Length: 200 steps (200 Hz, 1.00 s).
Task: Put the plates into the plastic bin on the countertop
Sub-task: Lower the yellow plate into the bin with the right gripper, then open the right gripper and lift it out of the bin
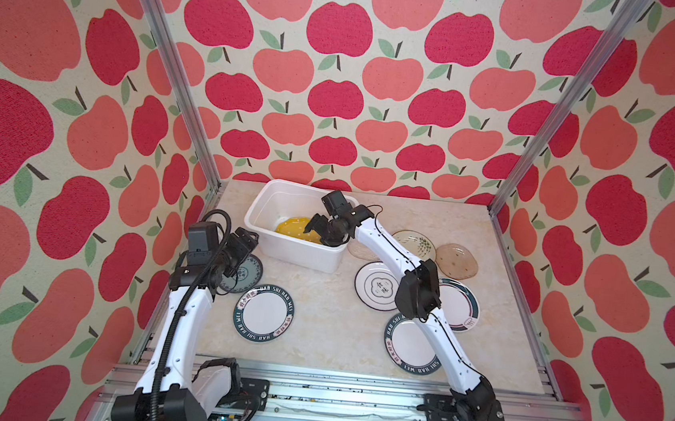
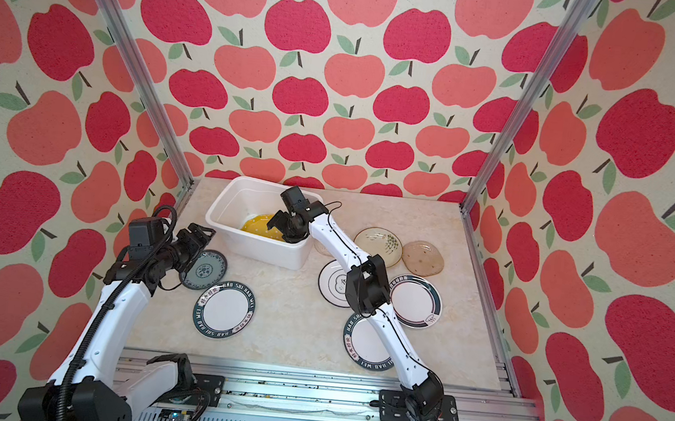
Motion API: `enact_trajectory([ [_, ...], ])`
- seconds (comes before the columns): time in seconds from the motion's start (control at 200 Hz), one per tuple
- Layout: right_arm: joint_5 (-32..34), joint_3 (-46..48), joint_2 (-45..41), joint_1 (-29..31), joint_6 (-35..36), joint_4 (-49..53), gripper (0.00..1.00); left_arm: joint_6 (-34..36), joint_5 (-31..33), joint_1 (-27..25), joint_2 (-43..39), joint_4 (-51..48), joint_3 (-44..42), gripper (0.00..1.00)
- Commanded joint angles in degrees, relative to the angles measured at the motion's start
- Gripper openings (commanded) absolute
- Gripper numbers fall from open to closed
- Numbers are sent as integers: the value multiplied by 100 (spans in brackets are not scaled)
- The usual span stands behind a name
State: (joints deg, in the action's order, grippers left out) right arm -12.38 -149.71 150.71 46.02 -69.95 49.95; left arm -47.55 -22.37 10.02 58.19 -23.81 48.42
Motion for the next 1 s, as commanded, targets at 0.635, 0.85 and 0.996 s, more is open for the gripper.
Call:
enact_trajectory([
  [0.635, -700, 131, -1506, 159, 5224, -1023, 87, -49, 361, 138, -456, -423, 226, 99],
  [0.85, -874, 2263, -3180, -413, 5971, -1224, 84, 439, 176, 241, -419, -2488, 1508, 99],
  [0.996, -505, 4966, -4948, -563, 5238, -2703, 85, 332, 306, 367, -32, -3843, 2727, 99],
])
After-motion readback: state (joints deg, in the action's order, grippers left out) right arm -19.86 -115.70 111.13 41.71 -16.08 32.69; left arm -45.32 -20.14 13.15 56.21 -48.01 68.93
